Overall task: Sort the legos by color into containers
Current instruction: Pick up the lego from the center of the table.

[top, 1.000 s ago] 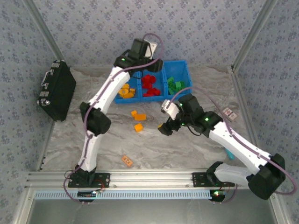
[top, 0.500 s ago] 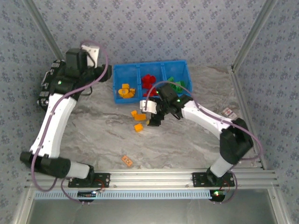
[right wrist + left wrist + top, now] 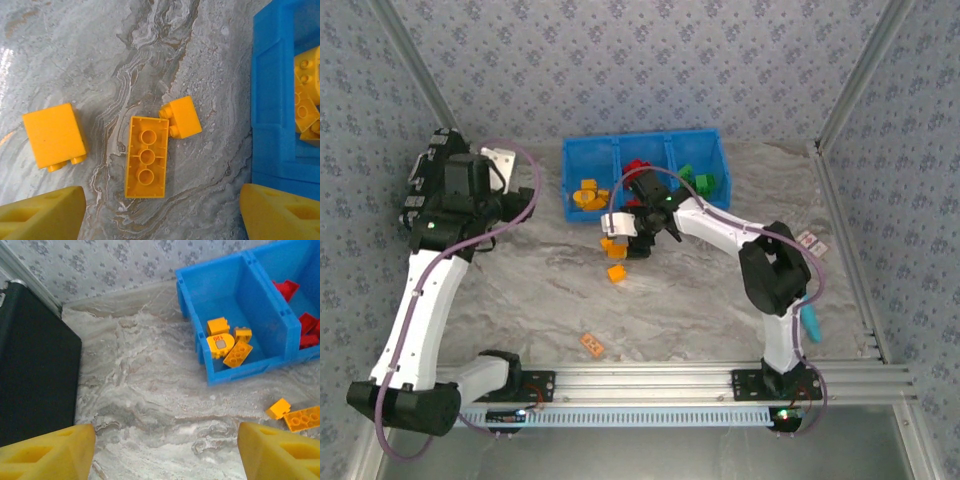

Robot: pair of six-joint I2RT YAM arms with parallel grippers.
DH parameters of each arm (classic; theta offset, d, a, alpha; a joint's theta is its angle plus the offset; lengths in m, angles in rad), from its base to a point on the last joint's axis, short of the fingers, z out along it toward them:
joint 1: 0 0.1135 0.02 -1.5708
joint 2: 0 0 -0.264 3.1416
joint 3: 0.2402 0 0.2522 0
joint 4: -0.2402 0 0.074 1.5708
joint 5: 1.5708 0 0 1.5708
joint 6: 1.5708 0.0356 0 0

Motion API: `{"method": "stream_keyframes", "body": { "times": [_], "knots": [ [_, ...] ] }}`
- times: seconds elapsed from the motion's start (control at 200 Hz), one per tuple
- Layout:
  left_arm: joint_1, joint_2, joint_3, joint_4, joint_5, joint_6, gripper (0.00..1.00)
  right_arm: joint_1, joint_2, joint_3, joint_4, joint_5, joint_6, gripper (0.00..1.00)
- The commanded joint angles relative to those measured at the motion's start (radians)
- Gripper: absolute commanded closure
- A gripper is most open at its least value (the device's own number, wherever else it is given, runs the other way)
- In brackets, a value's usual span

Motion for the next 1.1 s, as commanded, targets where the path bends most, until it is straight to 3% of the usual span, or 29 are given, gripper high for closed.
{"method": "stream_keyframes", "body": {
  "times": [0.0, 0.22, 0.555, 0.87, 1.095],
  "knots": [
    [0.005, -0.017, -0.009, -0.009, -0.009, 0.030, 0.25, 0.010, 0.059, 0.042, -0.049, 0.023, -0.043, 0.19],
    [0.006, -0.022, -0.026, 0.001, -0.030, 0.053, 0.24, 0.013, 0.153, 0.145, -0.149, -0.017, -0.054, 0.20],
    [0.006, -0.014, -0.052, 0.035, -0.035, 0.058, 0.22, 0.024, 0.223, 0.164, -0.195, 0.050, -0.071, 0.21],
    [0.007, -0.009, -0.044, 0.038, -0.024, 0.053, 0.22, 0.039, 0.232, 0.105, -0.119, 0.122, -0.060, 0.38],
    [0.006, -0.023, -0.054, 0.034, -0.023, 0.053, 0.22, 0.044, 0.249, 0.117, -0.098, 0.145, -0.043, 0.60]
  ]
}}
